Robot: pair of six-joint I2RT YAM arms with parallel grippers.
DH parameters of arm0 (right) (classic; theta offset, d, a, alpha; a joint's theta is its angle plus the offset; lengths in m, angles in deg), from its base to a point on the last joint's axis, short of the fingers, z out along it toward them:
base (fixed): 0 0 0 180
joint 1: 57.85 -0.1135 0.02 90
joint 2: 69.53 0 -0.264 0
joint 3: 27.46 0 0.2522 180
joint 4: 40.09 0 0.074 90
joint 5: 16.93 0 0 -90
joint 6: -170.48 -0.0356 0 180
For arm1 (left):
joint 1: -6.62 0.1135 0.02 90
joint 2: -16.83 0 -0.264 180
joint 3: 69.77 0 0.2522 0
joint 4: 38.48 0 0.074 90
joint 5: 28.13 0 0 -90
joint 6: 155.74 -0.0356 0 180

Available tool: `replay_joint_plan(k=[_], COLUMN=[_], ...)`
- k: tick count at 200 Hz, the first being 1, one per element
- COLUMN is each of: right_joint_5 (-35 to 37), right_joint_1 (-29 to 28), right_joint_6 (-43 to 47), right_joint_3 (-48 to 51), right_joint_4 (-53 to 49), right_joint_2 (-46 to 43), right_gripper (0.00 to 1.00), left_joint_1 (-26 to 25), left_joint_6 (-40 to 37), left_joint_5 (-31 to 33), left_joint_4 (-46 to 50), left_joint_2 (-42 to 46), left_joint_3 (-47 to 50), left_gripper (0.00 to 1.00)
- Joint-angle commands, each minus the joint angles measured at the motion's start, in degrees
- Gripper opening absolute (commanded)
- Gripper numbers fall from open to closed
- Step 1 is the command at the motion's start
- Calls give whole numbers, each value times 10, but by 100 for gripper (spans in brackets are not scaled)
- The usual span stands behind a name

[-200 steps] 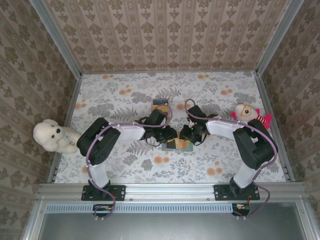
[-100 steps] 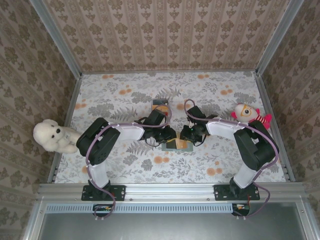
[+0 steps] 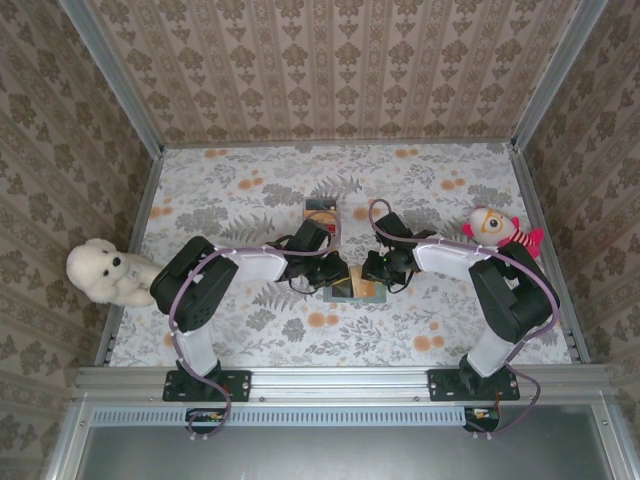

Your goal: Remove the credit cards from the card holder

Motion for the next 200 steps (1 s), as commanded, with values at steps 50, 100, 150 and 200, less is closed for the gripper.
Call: replay_joint_plan(k=[50, 100, 150, 200], right_joint_5=[47, 46, 45, 48], right_joint_1=[6, 6, 6, 7], right_joint_6=[-3, -7, -10, -13], right_joint_3=[30, 33, 34, 34], right_joint_4=[-46, -43, -41, -47], right_joint_2=[12, 14, 20, 29], right_gripper=[26, 26, 26, 25], left_joint_1=[-17, -56, -63, -63], left_joint_6=[20, 67, 89, 87], left_joint_5=[12, 20, 7, 24], left_joint_4=[37, 29, 16, 51], left_joint_2=[59, 47, 14, 7], left_joint_3=[4, 10, 9, 2], left_gripper=[20, 23, 23, 26])
